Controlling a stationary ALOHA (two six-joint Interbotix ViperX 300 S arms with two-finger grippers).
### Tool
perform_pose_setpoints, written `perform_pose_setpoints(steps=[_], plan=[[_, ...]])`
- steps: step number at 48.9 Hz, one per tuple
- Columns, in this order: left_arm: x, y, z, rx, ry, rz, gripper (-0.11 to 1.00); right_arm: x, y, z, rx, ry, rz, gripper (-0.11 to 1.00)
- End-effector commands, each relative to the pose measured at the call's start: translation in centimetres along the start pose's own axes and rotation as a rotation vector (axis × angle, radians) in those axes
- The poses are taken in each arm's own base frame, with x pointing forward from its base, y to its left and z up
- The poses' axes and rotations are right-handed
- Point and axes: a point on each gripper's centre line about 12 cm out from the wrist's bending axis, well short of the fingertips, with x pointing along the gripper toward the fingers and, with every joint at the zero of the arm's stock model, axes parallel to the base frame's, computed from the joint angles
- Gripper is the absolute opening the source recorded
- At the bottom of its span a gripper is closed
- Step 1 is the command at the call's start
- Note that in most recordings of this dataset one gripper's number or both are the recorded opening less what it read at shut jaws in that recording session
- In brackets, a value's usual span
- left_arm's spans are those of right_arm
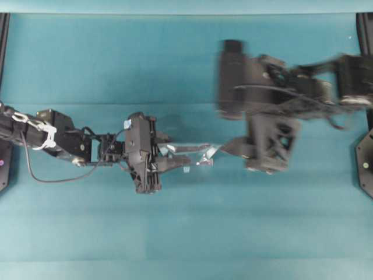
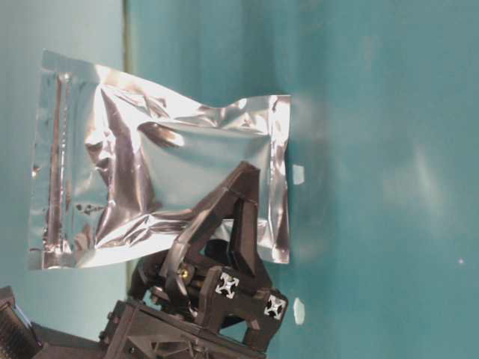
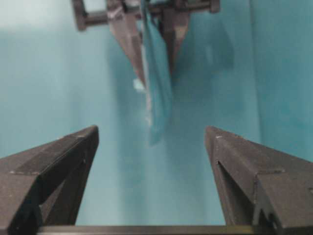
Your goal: Hand over the silver zip bag and make it stand upright.
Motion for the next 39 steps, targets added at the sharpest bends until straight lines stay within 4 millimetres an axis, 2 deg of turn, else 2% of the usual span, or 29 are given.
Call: perform_pose_setpoints(steps=[1,9,16,20,26,39], plan=[[0.0,-0.6,0.3,0.005,-0.010,-0.016,0.30,-2.0,0.0,-0.7,0.014,-0.145,0.013,0.94],[0.0,-0.6,0.3,0.006,-0.010,-0.017,0.30,-3.7,-0.1,-2.2,0.014,-0.294,0.025,0.94],[0.0,-0.6,0.2,0.006,-0.008,-0.017,0.30,-4.2,-0.2,-3.8,0.015,-0.290,0.026,0.94],[0.0,-0.6,0.3,0.006,-0.010,-0.017,0.30,-3.7,-0.2,-5.1,0.018,-0.261,0.027,0.94],[0.0,-0.6,0.2,0.006,-0.008,-0.017,0.30,-3.3,-0.1,-6.0,0.023,-0.250,0.034,0.94],[0.0,-0.7,0.2,0.007,-0.007,-0.018,0.30,-3.4,-0.2,-6.4,0.022,-0.268,0.035,0.94]])
